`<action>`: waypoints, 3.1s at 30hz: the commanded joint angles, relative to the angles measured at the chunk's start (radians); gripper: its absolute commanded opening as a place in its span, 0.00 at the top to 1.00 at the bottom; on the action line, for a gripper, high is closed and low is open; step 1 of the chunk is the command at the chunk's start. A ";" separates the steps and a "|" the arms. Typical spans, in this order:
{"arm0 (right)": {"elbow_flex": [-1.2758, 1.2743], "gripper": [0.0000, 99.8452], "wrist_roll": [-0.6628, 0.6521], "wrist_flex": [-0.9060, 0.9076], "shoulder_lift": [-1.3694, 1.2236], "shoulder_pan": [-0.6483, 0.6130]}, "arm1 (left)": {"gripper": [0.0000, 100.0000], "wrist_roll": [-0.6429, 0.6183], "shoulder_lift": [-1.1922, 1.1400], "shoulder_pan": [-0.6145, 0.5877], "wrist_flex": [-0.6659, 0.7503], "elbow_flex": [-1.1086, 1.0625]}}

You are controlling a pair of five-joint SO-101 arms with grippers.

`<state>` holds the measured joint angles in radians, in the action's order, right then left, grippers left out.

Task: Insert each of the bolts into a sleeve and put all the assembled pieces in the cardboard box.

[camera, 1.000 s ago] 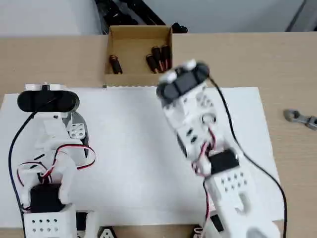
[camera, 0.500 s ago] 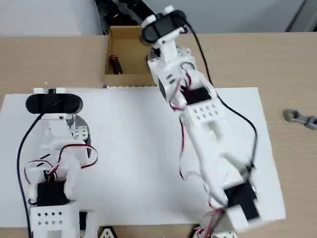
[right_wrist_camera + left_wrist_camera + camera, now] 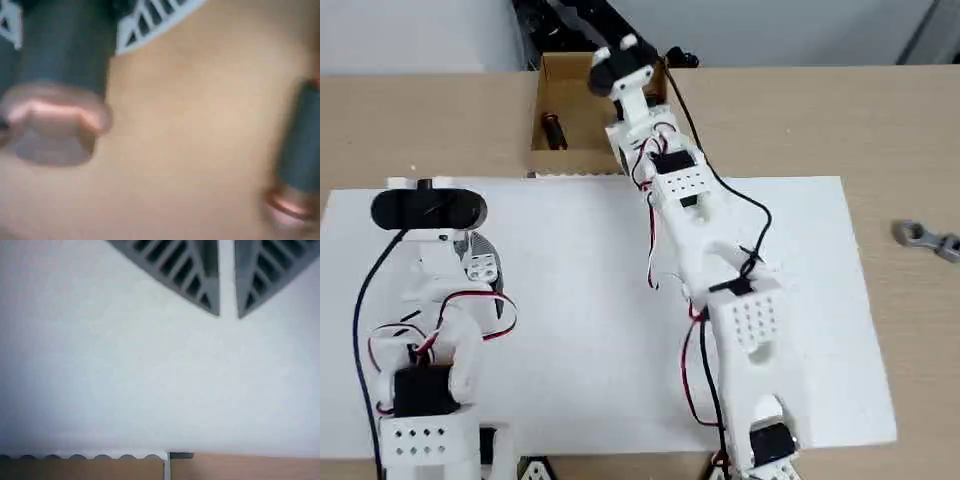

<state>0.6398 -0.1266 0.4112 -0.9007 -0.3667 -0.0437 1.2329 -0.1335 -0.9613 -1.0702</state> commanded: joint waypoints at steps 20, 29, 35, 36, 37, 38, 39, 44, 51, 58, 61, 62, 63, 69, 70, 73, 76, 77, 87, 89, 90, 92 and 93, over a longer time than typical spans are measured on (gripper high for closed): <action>0.545 0.99 0.094 0.455 -0.128 -0.004 | 0.99 0.002 0.015 -0.078 -0.006 -0.012; 1.037 1.00 0.084 1.018 -0.105 0.005 | 0.99 0.002 0.017 -0.080 -0.005 -0.010; 1.040 1.00 0.069 1.273 0.091 0.030 | 0.99 0.003 0.017 -0.080 -0.005 0.001; 1.042 1.00 0.069 1.268 0.122 0.044 | 0.99 0.003 0.017 -0.080 -0.005 -0.001; 1.042 1.00 0.068 1.270 0.159 0.050 | 0.99 0.003 0.017 -0.080 -0.005 -0.001; 1.037 1.00 0.068 1.274 0.199 0.056 | 0.99 0.003 0.017 -0.080 -0.005 -0.001; 1.036 1.00 0.068 1.279 0.232 0.058 | 0.99 0.003 0.017 -0.080 -0.005 -0.001; 0.919 1.00 0.068 1.288 0.363 0.068 | 0.99 0.003 0.017 -0.080 -0.005 -0.005; 0.304 1.00 0.068 1.282 0.737 0.096 | 0.99 0.003 0.017 -0.080 -0.008 -0.004; -0.203 1.00 0.064 1.254 1.245 0.097 | 0.99 0.003 0.017 -0.080 -0.009 -0.005; -0.396 1.00 0.063 1.253 1.438 0.110 | 0.99 0.003 0.017 -0.080 -0.009 -0.005; -0.465 1.00 0.063 1.251 1.497 0.110 | 0.99 0.003 0.017 -0.080 -0.009 -0.005; -0.542 1.00 0.061 1.244 1.552 0.114 | 0.99 0.003 0.017 -0.080 -0.009 -0.005; -0.956 1.00 0.061 1.141 1.900 0.150 | 0.99 0.003 0.017 -0.081 -0.009 -0.005; -1.016 1.00 0.061 1.118 1.962 0.168 | 0.99 0.003 0.017 -0.081 -0.009 -0.005; -1.168 0.99 0.061 1.050 2.153 0.216 | 0.99 0.003 0.017 -0.081 -0.017 -0.007; -1.326 0.99 0.060 0.992 2.354 0.249 | 0.99 0.005 0.017 -0.081 -0.025 -0.007; -1.373 1.00 0.048 0.983 2.420 0.257 | 0.99 0.005 0.017 -0.081 -0.025 -0.007; -1.629 1.00 -0.008 0.978 2.697 0.430 | 0.99 0.005 0.017 -0.081 -0.025 -0.007; -1.629 1.00 -0.008 0.983 2.697 0.440 | 0.99 0.005 0.017 -0.081 -0.032 -0.004; -1.629 1.00 -0.008 0.989 2.697 0.440 | 0.99 0.005 0.017 -0.078 -0.044 -0.001; -1.629 1.00 -0.008 1.020 2.697 0.440 | 0.99 0.005 0.017 -0.077 -0.060 0.001; -1.629 1.00 -0.008 1.033 2.697 0.440 | 0.99 0.005 0.018 -0.080 -0.063 0.001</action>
<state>-0.9912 -0.1266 1.4254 1.7983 0.0598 -0.0437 1.2344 -0.2071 -1.0119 -1.0932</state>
